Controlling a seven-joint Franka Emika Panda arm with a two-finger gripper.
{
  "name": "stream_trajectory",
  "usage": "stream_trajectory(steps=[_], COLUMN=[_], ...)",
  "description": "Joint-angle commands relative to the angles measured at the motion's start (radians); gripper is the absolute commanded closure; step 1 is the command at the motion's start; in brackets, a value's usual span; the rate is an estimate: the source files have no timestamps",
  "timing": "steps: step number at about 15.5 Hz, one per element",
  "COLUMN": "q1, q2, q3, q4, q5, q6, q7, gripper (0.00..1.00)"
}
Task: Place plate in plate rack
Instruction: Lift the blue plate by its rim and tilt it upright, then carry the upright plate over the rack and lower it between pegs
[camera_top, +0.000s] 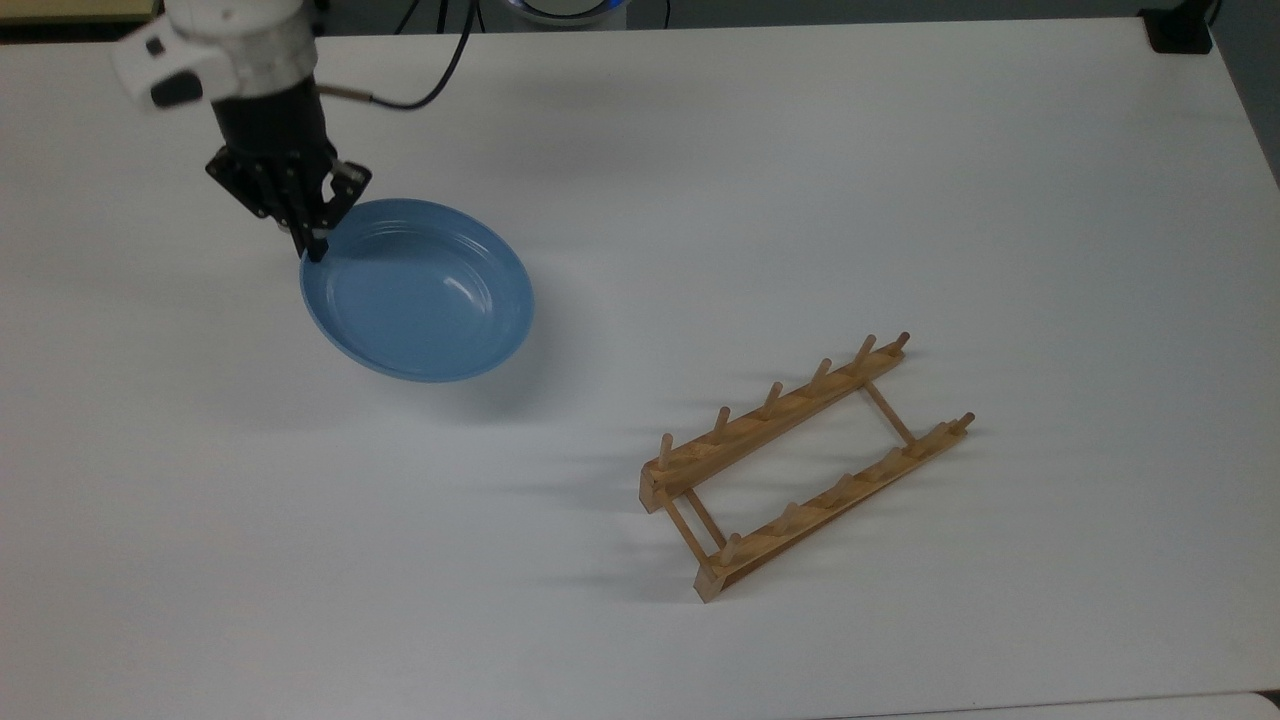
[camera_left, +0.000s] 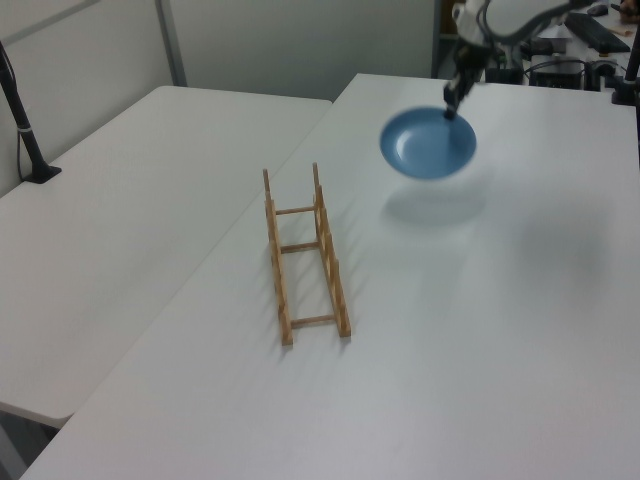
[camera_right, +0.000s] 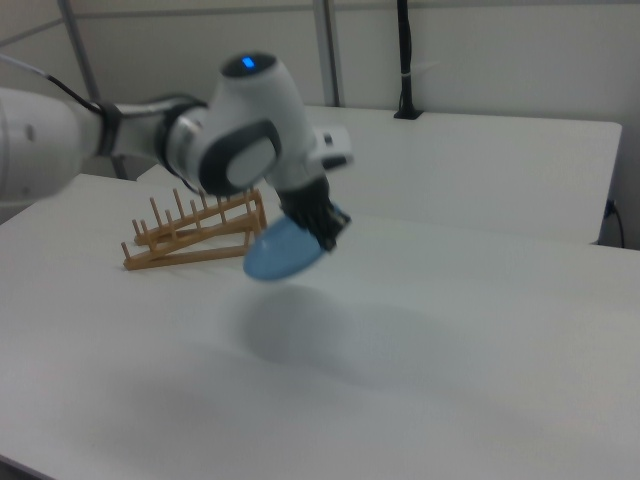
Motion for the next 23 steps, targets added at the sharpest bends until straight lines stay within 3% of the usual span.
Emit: stream_trajectory(steps=[1,4,9,16,23], q1=[0.006,0.007,0.023,0.151,0.224], q2=[-0.071,-0.082,-0.081,-0.059,0.027], q3=[0.055,0.111,0.228,0.231,0.231], q4=[0.064,0.124,0.154,0.157,0.161], q5=[-0.005,-0.041,-0.308,-0.673,-1.063], q6=[0.015,0.018,0.11,0.127,0.125], q7=[0.109,0.215,0.575,0.949,1.302], gripper=[1.0,1.0,1.0,1.0,1.0])
